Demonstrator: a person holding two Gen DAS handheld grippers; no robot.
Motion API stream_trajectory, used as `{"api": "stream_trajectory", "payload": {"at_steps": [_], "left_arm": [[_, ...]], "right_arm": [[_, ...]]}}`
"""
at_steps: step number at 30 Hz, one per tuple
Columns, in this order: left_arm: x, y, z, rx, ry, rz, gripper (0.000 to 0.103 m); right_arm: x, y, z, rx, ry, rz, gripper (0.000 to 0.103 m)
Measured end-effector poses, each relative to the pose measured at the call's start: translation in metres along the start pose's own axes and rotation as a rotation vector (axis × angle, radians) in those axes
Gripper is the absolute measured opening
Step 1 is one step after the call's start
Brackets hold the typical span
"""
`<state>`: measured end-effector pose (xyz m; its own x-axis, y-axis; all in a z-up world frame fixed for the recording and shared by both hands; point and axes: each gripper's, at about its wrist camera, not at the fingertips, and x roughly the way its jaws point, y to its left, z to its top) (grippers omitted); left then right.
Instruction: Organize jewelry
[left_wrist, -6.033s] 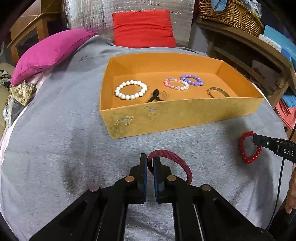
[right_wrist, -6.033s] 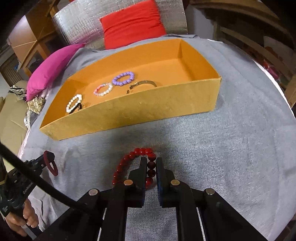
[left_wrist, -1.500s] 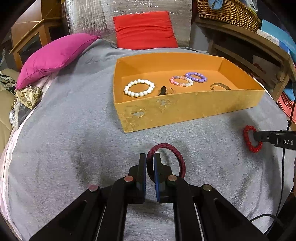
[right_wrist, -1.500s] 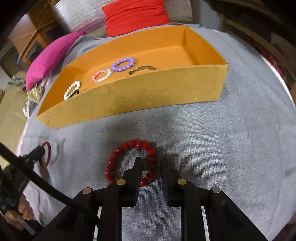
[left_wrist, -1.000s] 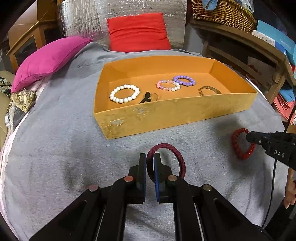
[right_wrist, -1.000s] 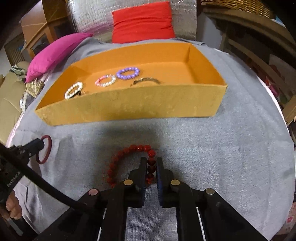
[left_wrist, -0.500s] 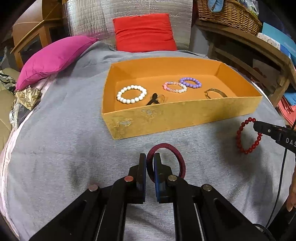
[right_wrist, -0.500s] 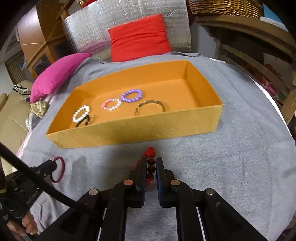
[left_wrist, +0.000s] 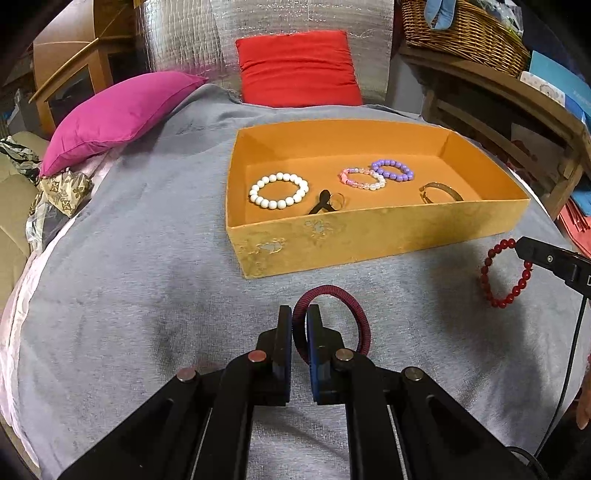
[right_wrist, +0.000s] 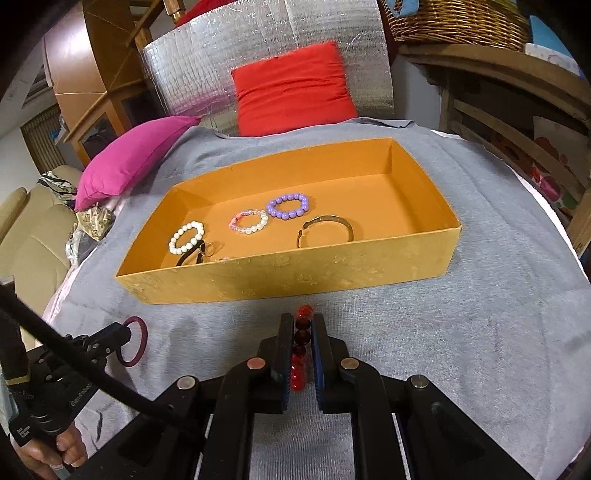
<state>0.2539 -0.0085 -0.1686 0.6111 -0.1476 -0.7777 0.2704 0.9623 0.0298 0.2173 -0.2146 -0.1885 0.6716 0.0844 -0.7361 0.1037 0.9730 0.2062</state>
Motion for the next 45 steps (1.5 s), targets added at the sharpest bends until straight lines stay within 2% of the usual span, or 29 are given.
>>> {"api": "stream_trajectory", "payload": {"at_steps": [13,22,35,38,45], "left_arm": [[0.008,-0.007,-0.005,0.003,0.021,0.036,0.008],[0.011,-0.014,-0.006,0.025,0.029,0.029,0.008],[0.006,-0.006,-0.007,0.019,0.024,0.031,0.008],[0.005,-0.003,-0.008,0.016,0.021,0.032,0.008],[0.003,0.002,-0.009,0.008,0.021,0.042,0.008]], "right_arm": [[-0.010,-0.021,-0.006,0.025,0.012,-0.004,0.010],[0.013,-0.052,-0.010,0.091,0.149,-0.022,0.010],[0.035,-0.045,-0.017,0.057,0.252,-0.084,0.012],[0.037,-0.039,-0.018,0.021,0.249,-0.114,0.016],[0.039,-0.025,-0.022,-0.054,0.219,-0.173,0.015]]}}
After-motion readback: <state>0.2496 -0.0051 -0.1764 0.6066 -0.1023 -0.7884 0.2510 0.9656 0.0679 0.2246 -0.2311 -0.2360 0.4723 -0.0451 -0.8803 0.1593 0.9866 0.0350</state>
